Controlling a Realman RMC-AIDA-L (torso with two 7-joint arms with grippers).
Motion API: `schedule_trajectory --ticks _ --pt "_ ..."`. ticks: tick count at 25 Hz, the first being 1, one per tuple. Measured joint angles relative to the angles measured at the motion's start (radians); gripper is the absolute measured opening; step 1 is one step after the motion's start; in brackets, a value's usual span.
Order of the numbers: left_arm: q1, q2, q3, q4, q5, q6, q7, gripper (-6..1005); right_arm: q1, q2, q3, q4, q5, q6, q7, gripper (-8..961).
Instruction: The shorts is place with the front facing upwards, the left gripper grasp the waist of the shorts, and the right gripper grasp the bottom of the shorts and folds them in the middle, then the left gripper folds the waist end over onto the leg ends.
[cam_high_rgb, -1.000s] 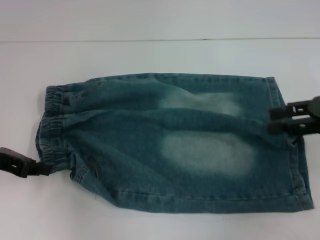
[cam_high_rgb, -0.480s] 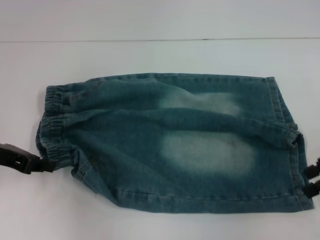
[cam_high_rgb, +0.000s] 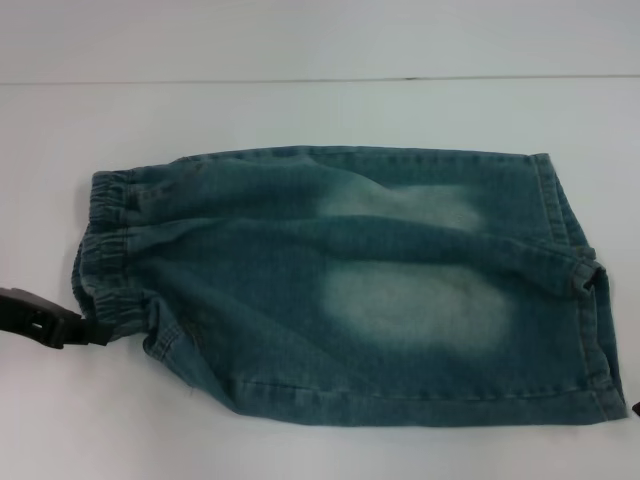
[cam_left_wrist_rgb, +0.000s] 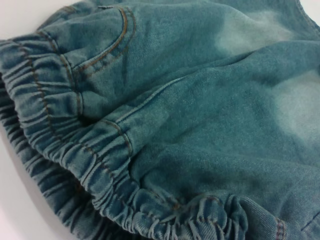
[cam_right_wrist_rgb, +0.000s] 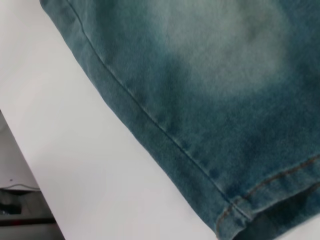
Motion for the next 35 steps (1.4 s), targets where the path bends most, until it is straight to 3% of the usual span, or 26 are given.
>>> schedule_trajectory --ticks 11,23,35 --pt "0.000 -0.002 0.002 -0.012 0.000 -0.005 0.000 36 0.016 0.053 -0.044 0.018 -0.016 0.067 0.004 704" --pt "0.000 -0.002 0.002 -0.027 0.000 -0.011 0.002 37 0.052 0.058 -0.047 0.108 -0.016 0.138 -0.003 698" --pt "0.000 -0.002 0.017 -0.026 0.000 -0.009 0.002 38 0.054 0.058 -0.036 0.109 -0.009 0.143 -0.008 183"
